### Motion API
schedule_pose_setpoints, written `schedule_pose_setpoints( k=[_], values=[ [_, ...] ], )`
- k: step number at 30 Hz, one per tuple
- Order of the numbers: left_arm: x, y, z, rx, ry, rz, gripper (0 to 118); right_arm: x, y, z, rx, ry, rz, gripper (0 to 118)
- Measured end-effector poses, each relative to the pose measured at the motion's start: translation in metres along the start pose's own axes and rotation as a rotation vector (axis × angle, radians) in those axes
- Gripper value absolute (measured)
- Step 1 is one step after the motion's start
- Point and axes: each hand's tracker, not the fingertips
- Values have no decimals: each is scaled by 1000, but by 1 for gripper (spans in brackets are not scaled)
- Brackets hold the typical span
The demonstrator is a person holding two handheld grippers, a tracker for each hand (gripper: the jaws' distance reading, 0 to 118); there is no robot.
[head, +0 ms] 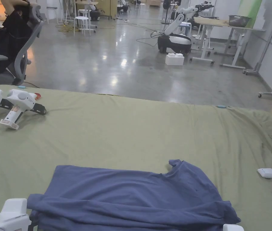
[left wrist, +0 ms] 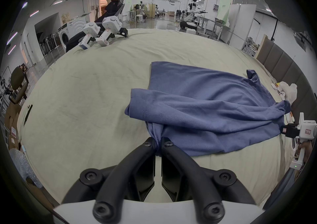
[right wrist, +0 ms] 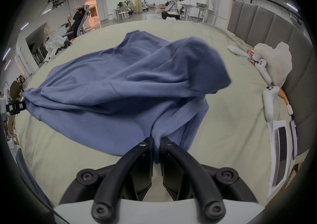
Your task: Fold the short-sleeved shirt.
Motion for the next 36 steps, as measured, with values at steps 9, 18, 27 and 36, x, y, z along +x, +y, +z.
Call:
schedule_pose_setpoints(
  k=[9, 18, 27, 36],
  values=[
    [-8, 24, 51, 94, -29, 22, 2, 5, 28, 78, 83, -7, 72, 5],
    [-26, -19, 81, 40, -16, 22, 2, 2, -13, 113, 36, 18, 108, 5],
    [-32, -98, 49, -137, 22, 34, 2, -7, -91, 89, -101, -12, 126, 5],
    [-16, -94, 39, -166, 77, -41, 6, -16, -94, 75, -97, -53, 112, 19]
  ],
)
